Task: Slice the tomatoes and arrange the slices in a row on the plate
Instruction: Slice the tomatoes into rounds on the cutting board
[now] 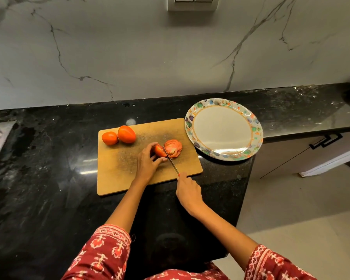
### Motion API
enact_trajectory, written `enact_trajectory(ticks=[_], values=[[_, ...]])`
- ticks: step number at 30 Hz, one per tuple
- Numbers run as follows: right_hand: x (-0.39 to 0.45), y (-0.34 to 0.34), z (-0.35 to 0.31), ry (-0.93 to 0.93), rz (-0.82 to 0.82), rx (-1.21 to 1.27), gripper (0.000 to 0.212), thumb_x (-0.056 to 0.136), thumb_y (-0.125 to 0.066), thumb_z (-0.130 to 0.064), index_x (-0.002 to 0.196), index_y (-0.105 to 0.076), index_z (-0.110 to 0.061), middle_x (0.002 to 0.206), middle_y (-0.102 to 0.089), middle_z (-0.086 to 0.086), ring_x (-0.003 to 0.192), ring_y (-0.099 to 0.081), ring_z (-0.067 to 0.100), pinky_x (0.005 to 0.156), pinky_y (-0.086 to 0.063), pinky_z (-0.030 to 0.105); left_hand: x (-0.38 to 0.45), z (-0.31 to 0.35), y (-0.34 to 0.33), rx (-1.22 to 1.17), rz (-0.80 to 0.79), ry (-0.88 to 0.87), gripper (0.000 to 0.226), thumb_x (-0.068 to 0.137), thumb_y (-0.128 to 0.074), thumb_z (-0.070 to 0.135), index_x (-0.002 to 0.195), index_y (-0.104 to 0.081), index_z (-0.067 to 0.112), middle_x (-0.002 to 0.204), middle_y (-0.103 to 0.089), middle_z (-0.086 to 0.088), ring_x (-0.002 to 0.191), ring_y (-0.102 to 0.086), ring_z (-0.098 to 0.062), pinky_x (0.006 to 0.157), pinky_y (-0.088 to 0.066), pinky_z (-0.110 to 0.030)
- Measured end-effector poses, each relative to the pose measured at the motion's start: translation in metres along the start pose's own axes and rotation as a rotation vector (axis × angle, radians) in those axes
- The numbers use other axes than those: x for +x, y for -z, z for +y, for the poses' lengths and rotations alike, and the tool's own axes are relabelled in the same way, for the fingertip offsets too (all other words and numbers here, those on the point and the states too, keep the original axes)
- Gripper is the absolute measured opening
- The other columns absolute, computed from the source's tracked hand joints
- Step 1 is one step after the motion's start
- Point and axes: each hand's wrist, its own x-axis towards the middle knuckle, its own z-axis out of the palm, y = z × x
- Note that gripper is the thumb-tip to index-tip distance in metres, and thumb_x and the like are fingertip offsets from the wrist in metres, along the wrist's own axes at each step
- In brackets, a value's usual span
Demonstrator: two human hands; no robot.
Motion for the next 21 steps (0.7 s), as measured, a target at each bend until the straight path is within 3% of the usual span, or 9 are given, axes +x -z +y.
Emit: enact_trajectory(ticks=[8,12,17,21], values=[[0.007,0.008,-0.006,-0.015,-0.011,-0.042,0.017,0.1,-0.035,-0.011,0.114,-0.043,-0.008,0.108,-0.063,0.01,0.098,-0.064,0.026,0.074,-0.048,0.032,-0.002,0.007,-0.005,0.168,0.116,-0.138,0.046,0.067,-0.081,0.012,0.107,-0.06,0.006,0.107,-0.062,-0.012,0.094,-0.06,-0.019,0.074,-0.05,-0.019],[0.013,0.01,-0.014,-0.021,-0.014,-0.043,0.018,0.099,-0.035,-0.009,0.114,-0.043,-0.006,0.109,-0.063,0.011,0.101,-0.064,0.028,0.076,-0.05,0.034,-0.009,0.011,0.0,0.15,0.159,-0.169,0.045,0.066,-0.082,0.014,0.105,-0.061,0.007,0.104,-0.063,-0.01,0.092,-0.06,-0.017,0.077,-0.055,-0.028],[0.013,0.011,-0.013,-0.015,-0.014,-0.017,0.018,0.098,-0.036,-0.009,0.114,-0.044,-0.007,0.109,-0.063,0.012,0.101,-0.063,0.029,0.077,-0.049,0.036,-0.011,0.006,0.013,0.234,0.104,-0.097,0.049,0.064,-0.083,0.018,0.106,-0.06,0.007,0.101,-0.064,-0.011,0.091,-0.062,-0.021,0.076,-0.052,-0.027],[0.008,0.014,-0.009,0.019,0.01,0.09,0.019,0.101,-0.032,-0.016,0.112,-0.045,-0.007,0.107,-0.062,0.013,0.099,-0.061,0.031,0.069,-0.039,0.034,-0.011,0.015,0.01,0.2,0.088,-0.039,0.056,0.064,-0.083,0.015,0.112,-0.055,0.009,0.107,-0.062,-0.01,0.094,-0.058,-0.014,0.076,-0.051,-0.023]])
